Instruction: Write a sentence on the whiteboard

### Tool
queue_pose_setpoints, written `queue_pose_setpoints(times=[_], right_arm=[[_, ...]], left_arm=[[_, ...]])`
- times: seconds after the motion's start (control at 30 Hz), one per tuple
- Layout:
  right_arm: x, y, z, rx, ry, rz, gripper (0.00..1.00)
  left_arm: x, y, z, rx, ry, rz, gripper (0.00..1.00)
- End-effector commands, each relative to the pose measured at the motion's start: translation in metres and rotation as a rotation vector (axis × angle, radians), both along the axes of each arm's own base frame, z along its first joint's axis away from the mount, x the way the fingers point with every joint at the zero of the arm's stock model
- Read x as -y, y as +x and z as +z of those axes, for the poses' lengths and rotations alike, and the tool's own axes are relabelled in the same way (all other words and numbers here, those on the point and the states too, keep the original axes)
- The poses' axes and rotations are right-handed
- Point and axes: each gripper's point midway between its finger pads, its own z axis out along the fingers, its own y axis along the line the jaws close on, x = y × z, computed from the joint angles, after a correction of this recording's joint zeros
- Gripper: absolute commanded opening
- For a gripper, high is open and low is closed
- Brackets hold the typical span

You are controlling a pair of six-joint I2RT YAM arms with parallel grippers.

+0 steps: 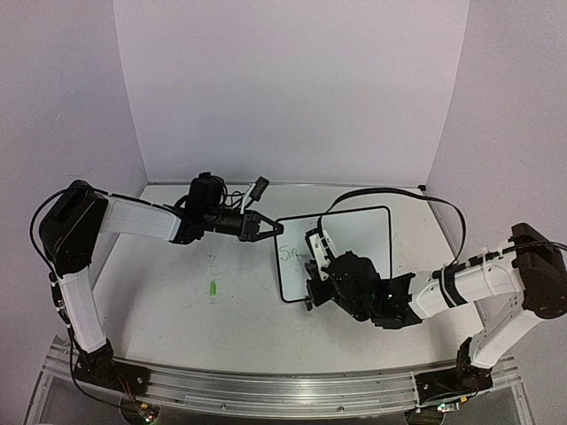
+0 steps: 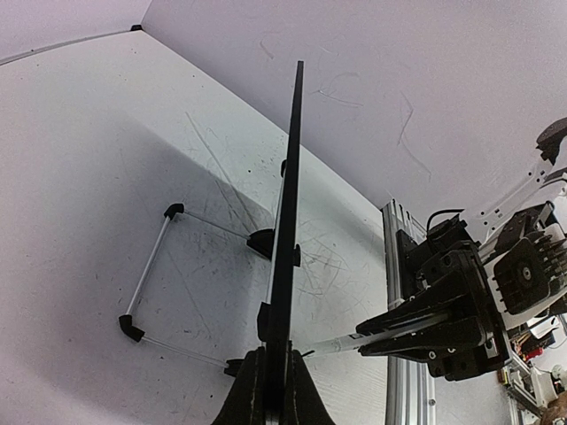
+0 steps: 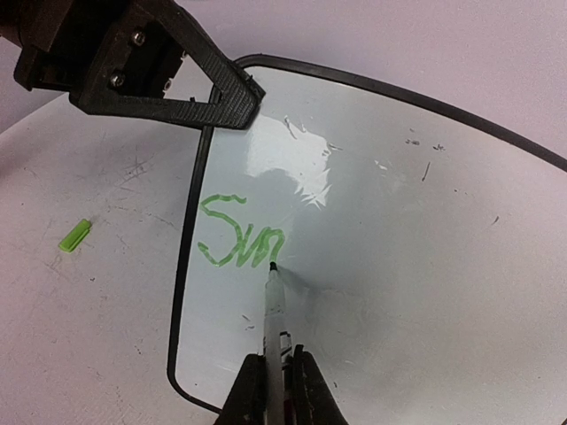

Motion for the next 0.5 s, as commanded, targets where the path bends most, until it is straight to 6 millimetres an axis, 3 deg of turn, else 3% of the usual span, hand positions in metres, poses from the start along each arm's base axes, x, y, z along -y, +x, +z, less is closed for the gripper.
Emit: queue_pose_setpoints(times=[0.0, 0.17, 0.3, 0.37, 0.47], right_arm=[[0.012, 0.001, -0.008, -0.015, -0.047, -0.030, 0.00], [0.011, 0.000, -0.003, -0.008, -0.038, -0.023, 0.00], [0.008, -0.019, 0.047, 0.046, 0.090, 0.038, 0.00], [0.018, -0.027, 0.074, 0.052, 0.181, 0.044, 0.00], [0.026, -0.032, 0.090, 0.060, 0.193, 0.059, 0.00]], left_arm=[[-0.001, -0.011, 0.013, 0.006, -0.005, -0.013, 0.00], [-0.001, -0.011, 0.013, 0.005, -0.004, -0.012, 0.00], [-0.001, -0.011, 0.012, 0.005, -0.001, -0.010, 0.00], [-0.001, -0.010, 0.010, 0.005, 0.001, -0.007, 0.00], [-0.001, -0.010, 0.009, 0.000, 0.002, -0.010, 0.00]])
